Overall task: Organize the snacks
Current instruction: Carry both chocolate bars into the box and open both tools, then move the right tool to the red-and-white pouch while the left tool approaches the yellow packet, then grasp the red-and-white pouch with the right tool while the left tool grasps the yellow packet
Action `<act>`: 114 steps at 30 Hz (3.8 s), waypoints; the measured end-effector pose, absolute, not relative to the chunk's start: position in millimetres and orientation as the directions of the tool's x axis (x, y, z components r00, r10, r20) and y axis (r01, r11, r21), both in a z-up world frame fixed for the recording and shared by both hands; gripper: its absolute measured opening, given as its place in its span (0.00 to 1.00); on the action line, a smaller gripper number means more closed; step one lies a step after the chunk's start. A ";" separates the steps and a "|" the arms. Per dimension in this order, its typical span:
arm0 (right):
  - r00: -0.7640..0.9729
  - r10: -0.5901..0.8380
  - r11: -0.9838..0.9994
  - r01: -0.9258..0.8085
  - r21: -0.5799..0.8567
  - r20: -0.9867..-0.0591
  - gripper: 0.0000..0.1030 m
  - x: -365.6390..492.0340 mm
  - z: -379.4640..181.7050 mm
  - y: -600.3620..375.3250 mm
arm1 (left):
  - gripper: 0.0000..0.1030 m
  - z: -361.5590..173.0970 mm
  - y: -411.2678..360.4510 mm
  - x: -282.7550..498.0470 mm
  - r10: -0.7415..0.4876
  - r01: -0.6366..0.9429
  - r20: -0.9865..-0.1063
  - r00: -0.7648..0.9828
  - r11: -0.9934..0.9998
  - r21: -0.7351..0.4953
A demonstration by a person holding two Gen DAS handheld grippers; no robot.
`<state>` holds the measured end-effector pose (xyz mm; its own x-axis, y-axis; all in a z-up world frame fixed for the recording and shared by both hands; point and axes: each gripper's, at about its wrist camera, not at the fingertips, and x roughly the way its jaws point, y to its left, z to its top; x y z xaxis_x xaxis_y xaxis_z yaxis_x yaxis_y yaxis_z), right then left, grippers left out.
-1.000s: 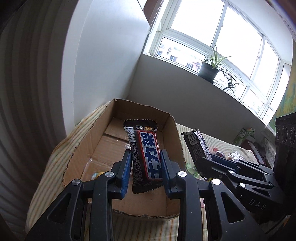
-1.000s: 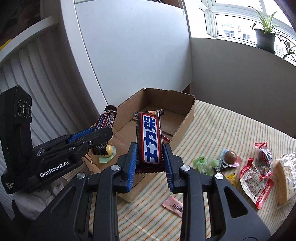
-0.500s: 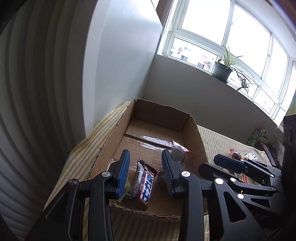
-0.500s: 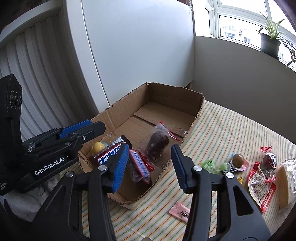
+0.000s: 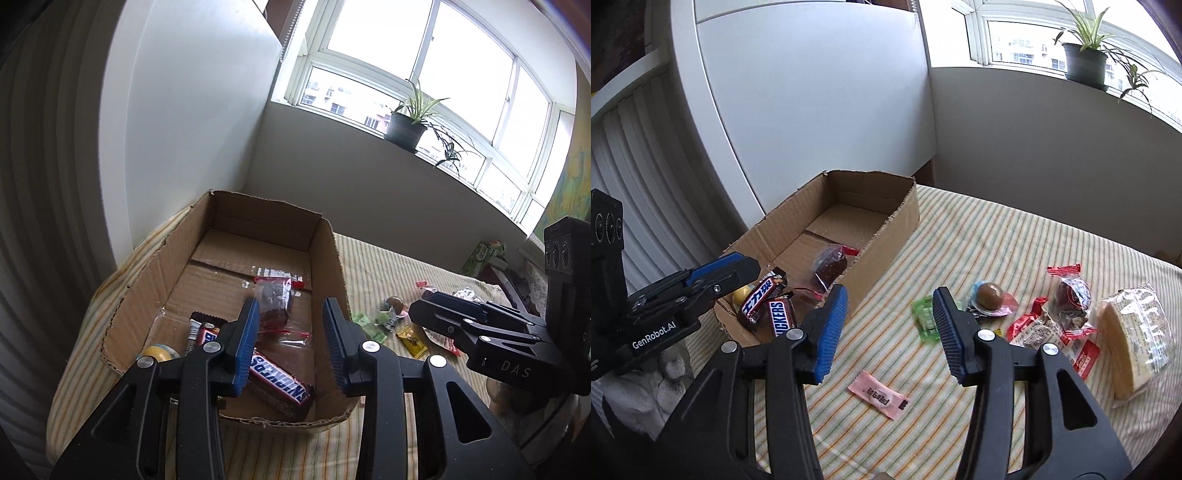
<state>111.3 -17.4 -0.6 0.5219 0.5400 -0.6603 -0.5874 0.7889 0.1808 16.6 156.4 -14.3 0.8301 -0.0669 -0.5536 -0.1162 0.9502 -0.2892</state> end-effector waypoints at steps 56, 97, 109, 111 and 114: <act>0.268 0.585 0.776 -0.459 0.432 -0.766 0.63 206.4 -69.4 -135.3 | 0.39 -79.4 -9.4 114.0 -0.244 0.088 -0.776 0.581 0.967 -0.239; 0.318 0.420 0.825 -0.525 0.212 -0.850 0.83 212.4 -75.4 -133.1 | 0.43 -80.3 -5.7 113.1 -0.197 0.069 -0.787 0.584 0.979 -0.193; 0.336 0.413 0.824 -0.533 0.191 -0.847 0.82 213.7 -76.3 -129.2 | 0.24 -82.4 -7.1 118.3 -0.154 0.080 -0.780 0.606 0.988 -0.133; 0.340 0.404 0.823 -0.541 0.175 -0.849 0.82 212.3 -76.9 -127.8 | 0.24 -82.4 -5.1 114.3 -0.152 0.088 -0.779 0.609 0.988 -0.124; 0.350 0.393 0.816 -0.559 0.147 -0.851 0.82 207.5 -78.6 -125.0 | 0.24 -82.1 -3.2 109.5 -0.155 0.095 -0.777 0.610 0.988 -0.122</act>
